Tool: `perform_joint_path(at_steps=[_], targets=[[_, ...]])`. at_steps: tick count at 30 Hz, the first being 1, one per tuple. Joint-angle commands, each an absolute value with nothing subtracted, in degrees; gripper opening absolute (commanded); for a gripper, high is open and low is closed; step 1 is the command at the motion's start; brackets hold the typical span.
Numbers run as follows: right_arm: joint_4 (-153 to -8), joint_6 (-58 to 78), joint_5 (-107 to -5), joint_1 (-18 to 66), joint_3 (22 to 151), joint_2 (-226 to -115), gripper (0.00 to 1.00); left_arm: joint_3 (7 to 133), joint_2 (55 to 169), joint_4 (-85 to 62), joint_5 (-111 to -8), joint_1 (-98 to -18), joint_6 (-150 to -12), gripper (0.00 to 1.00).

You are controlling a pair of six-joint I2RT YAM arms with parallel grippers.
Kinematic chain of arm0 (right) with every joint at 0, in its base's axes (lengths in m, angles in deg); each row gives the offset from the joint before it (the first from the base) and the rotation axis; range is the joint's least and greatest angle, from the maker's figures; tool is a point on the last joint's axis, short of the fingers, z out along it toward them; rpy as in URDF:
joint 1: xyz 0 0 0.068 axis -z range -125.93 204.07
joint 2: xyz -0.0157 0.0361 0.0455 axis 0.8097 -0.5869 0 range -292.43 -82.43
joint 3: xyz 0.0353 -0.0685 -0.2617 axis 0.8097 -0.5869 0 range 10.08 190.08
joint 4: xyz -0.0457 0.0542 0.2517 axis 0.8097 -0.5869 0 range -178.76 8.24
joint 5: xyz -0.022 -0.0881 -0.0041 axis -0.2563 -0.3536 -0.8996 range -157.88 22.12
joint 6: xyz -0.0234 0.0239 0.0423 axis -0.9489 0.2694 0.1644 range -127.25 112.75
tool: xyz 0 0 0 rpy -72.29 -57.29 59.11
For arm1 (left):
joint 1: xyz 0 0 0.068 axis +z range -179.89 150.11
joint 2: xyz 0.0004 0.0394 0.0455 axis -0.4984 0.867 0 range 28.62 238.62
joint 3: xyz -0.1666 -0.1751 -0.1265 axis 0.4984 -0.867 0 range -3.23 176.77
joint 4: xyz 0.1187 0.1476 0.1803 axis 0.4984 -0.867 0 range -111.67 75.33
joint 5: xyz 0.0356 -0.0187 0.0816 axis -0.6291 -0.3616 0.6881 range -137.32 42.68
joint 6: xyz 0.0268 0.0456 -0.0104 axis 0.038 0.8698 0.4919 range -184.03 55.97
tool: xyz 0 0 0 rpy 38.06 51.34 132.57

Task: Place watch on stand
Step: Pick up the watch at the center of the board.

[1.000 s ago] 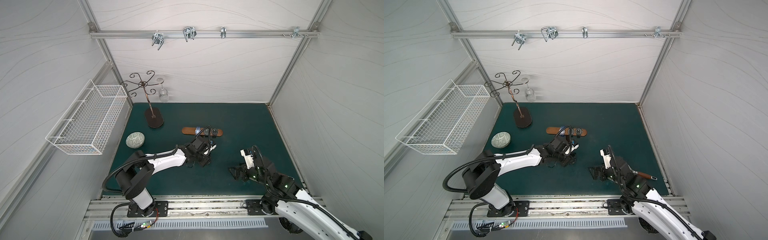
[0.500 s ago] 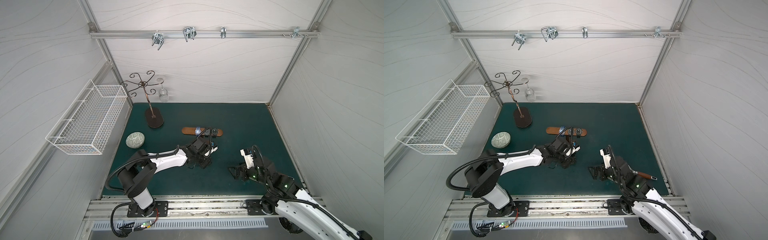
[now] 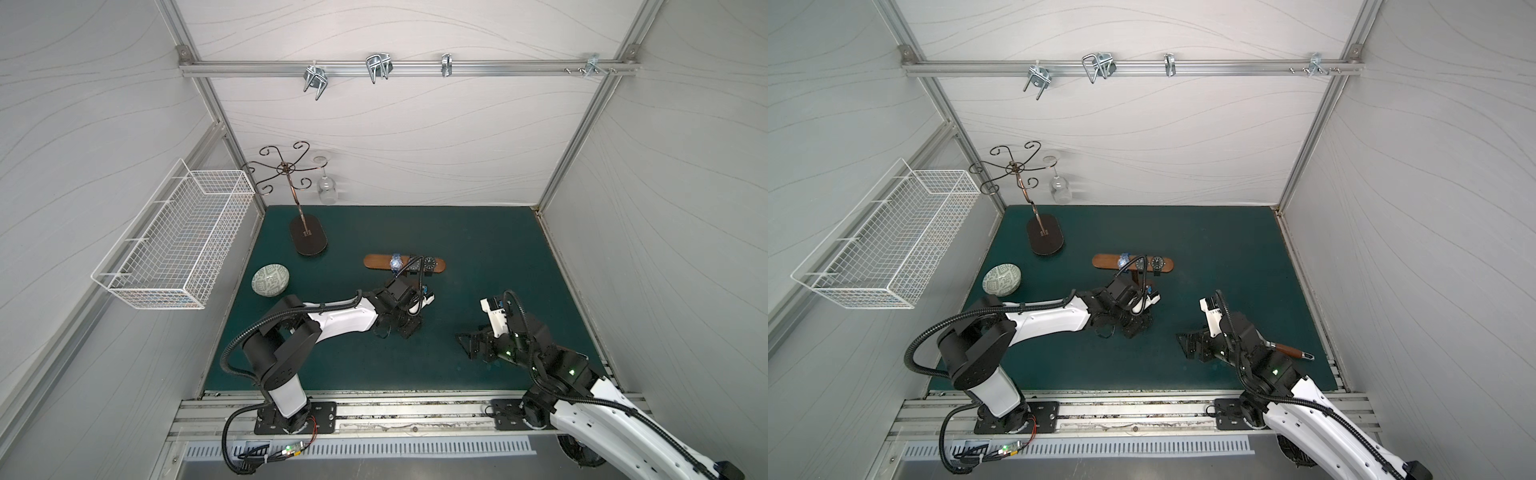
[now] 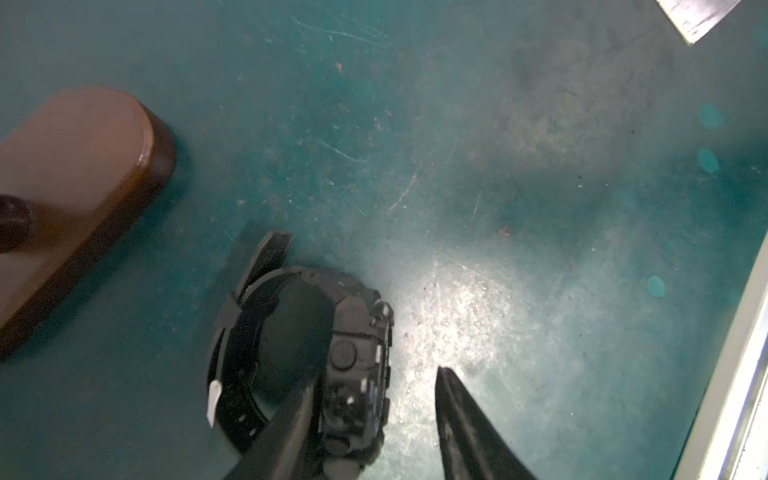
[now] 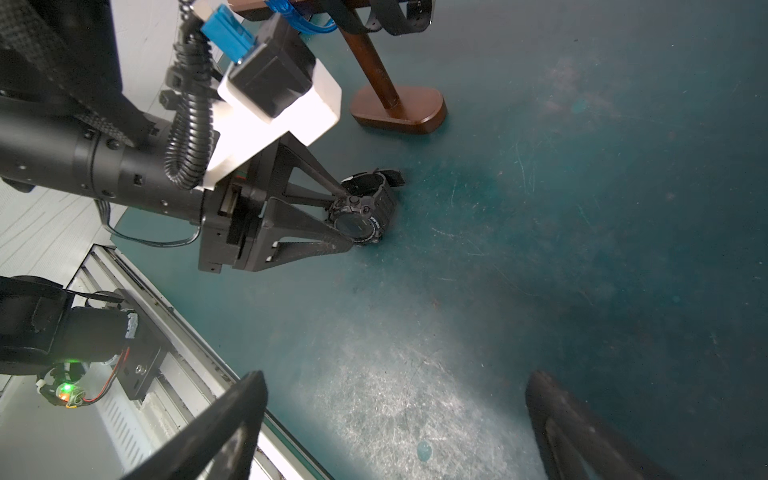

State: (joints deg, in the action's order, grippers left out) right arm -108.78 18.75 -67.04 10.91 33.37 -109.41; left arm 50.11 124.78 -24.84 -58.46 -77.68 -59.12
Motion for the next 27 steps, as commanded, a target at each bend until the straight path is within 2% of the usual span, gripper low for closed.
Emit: perform_joint_path(at_steps=[1,9,12,18,23,27], targets=[[-108.1,18.3,-67.4,10.7,33.8,-108.9,0.99,52.3,125.9,-24.1,-58.0,-77.8,-58.2,0.47],[-108.0,18.4,-67.2,10.6,33.8,-109.1,0.99,52.1,126.2,-22.9,-58.5,-77.8,-59.3,0.35],[-107.5,18.5,-66.9,10.6,33.7,-109.7,0.99,51.9,125.5,-23.2,-59.5,-77.8,-59.5,0.24],[-105.5,19.2,-66.4,10.6,33.3,-110.9,0.99,50.9,123.0,-23.4,-62.5,-77.8,-59.4,0.09],[-103.9,19.6,-66.1,10.6,33.4,-111.8,0.99,49.8,118.1,-23.9,-63.6,-77.2,-61.6,0.05],[-104.2,17.7,-69.3,10.7,34.1,-109.7,0.99,48.5,109.5,-24.4,-66.7,-76.0,-66.3,0.05]])
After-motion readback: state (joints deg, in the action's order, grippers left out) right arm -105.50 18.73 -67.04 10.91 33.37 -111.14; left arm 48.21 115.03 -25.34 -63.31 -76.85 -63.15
